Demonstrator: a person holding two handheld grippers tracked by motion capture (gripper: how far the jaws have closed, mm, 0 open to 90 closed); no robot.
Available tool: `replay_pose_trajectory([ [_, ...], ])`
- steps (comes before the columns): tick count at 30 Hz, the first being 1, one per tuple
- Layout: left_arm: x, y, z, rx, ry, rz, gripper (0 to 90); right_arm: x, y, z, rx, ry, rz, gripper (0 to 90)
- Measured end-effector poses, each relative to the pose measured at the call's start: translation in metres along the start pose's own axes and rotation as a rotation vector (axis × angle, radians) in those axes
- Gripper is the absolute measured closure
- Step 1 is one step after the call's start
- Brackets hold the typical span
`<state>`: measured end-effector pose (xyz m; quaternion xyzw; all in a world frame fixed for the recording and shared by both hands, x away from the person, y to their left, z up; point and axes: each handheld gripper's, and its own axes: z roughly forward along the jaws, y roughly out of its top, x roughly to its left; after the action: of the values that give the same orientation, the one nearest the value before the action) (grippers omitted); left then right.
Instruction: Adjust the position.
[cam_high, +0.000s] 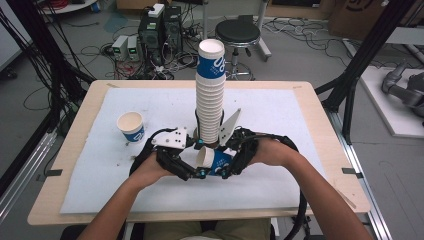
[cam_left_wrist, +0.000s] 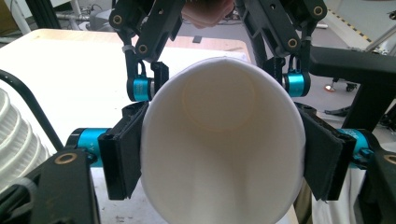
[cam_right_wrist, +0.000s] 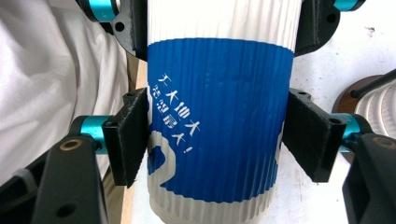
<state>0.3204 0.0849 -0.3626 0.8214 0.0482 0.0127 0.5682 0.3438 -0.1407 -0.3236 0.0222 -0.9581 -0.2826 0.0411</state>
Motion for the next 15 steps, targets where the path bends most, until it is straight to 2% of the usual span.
replay_pose_trajectory([
  [5, -0.001, 0.001, 0.001, -0.037, 0.027, 0.010, 20.6, 0.001, -0.002, -0.001, -0.024, -0.006, 0.013, 29.2],
  [7, 0.000, 0.001, 0.000, -0.068, 0.041, -0.014, 14.0, 0.001, -0.004, -0.003, -0.029, -0.004, 0.024, 29.2],
  [9, 0.001, 0.000, -0.004, -0.104, 0.047, -0.014, 12.8, 0.001, -0.006, -0.004, -0.045, -0.016, 0.028, 29.2],
  [11, 0.002, -0.001, -0.007, -0.139, 0.047, -0.026, 12.8, 0.001, -0.009, -0.005, -0.074, -0.024, 0.025, 29.2],
  [12, 0.003, -0.001, -0.008, -0.155, 0.047, -0.029, 12.8, 0.001, -0.011, -0.006, -0.090, -0.022, 0.041, 29.2],
  [15, 0.005, -0.001, -0.013, -0.207, 0.052, -0.047, 12.7, -0.001, -0.020, -0.008, -0.173, -0.037, 0.055, 29.2],
])
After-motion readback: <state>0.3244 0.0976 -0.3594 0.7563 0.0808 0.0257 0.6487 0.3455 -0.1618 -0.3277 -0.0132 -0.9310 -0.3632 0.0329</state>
